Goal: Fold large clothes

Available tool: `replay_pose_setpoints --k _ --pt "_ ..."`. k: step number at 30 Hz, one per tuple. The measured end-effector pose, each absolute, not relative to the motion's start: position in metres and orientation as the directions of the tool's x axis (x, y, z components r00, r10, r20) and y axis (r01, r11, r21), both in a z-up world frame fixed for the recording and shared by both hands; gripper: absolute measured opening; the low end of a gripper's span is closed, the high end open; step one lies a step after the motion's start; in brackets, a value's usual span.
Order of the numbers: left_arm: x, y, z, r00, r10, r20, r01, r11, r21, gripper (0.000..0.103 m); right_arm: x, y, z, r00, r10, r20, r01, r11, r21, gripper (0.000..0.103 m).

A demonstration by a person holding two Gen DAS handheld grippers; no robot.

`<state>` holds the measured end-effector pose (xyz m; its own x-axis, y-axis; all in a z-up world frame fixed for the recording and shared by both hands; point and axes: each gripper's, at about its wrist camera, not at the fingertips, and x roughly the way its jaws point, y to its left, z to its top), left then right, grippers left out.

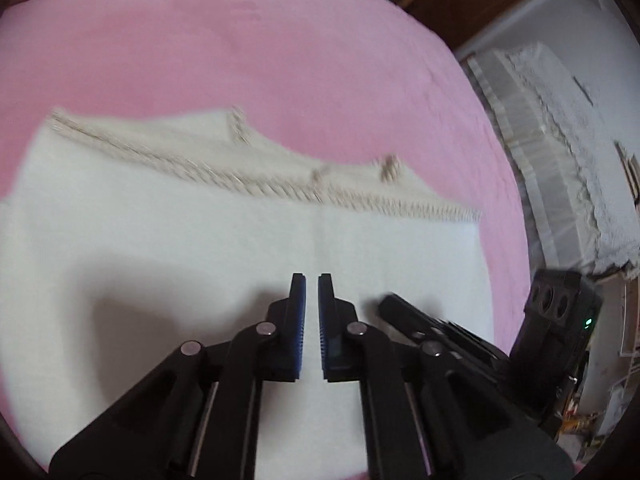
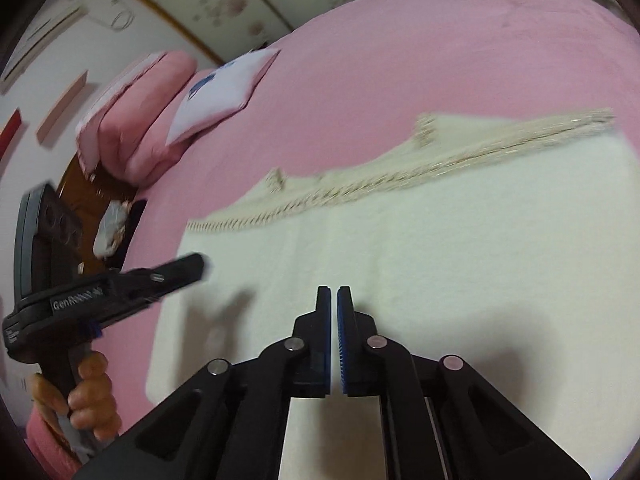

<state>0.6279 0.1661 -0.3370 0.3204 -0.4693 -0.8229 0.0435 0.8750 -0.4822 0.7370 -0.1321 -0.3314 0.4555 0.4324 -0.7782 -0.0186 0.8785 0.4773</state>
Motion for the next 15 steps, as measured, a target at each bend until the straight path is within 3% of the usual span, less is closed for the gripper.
replay_pose_setpoints --k 7,9,15 --pt "0.649 0.127 -0.38 0.318 -0.366 -0.875 0.078 0.929 -0.361 0.003 0.801 -0.11 -0.356 0.431 0.394 -0.812 -0.075 0.912 0.403 0.0" --pt "0.66 0.131 -0.387 0.374 -0.277 -0.885 0.051 0.959 -0.278 0.001 0.81 -0.123 -0.369 0.438 0.344 -0.831 -0.057 0.933 0.357 0.0" --pt "0.671 0.178 -0.388 0.47 -0.162 -0.867 -0.045 0.977 -0.207 0.001 0.851 -0.191 -0.396 0.462 0.286 -0.839 0.0 0.946 0.323 0.0"
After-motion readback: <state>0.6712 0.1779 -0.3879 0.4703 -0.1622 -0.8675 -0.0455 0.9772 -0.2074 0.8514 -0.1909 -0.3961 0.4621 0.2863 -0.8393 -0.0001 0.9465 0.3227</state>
